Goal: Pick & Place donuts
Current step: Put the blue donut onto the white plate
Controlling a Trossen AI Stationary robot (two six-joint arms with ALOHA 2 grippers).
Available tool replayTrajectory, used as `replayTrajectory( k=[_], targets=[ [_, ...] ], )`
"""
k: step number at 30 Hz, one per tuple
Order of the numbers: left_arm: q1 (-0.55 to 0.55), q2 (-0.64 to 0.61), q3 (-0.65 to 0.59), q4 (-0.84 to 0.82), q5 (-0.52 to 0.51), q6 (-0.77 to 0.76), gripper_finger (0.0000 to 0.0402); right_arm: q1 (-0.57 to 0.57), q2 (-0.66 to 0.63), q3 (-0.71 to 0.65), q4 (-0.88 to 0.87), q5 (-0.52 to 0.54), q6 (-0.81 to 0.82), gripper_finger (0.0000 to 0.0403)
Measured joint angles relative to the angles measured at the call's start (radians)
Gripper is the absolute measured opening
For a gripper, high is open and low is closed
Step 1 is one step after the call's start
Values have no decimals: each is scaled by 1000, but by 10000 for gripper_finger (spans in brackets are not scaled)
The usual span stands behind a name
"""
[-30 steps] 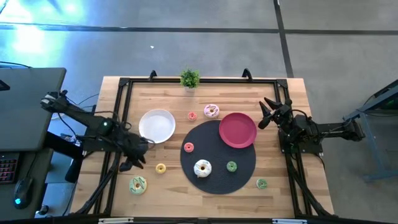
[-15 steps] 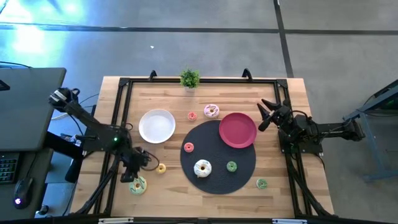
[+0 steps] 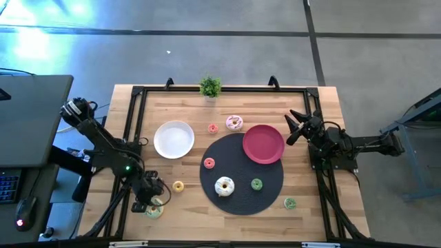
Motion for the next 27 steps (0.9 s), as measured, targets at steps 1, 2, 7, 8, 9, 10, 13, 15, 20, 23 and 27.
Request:
replayTrajectory(
  k=[1, 2, 7, 8, 9, 10, 13, 15, 20, 23, 27],
  targets=[
    [-7, 11, 0, 6, -9, -4, 211, 0, 0, 0, 0, 0, 0, 158],
    [-13, 23, 0, 8, -15, -13, 211, 0, 0, 0, 0, 0, 1, 158],
    [-17, 57, 1, 17, -14, -64, 211, 0, 0, 0, 0, -6, 1, 161],
    [-17, 59, 1, 22, -17, -75, 211, 0, 0, 0, 0, -7, 1, 161],
    [-17, 61, 1, 25, -22, -82, 209, 0, 0, 0, 0, -7, 1, 161],
    [-17, 61, 1, 26, -25, -85, 204, 0, 0, 0, 0, -7, 1, 161],
    [-16, 62, 1, 26, -28, -107, 172, 0, 0, 0, 0, -11, 1, 162],
    [-16, 61, 1, 31, -48, -129, 138, 0, 0, 0, 0, -25, 1, 163],
    [-17, 60, 1, 31, -133, -233, 41, 0, 0, 0, -1, -56, 18, 162],
    [-9, 53, 1, 26, -153, -306, 9, 0, 0, 0, -9, -60, 52, 163],
    [32, 12, 18, -21, -269, -387, 21, 0, 0, 0, -30, -63, 81, 163]
  ],
)
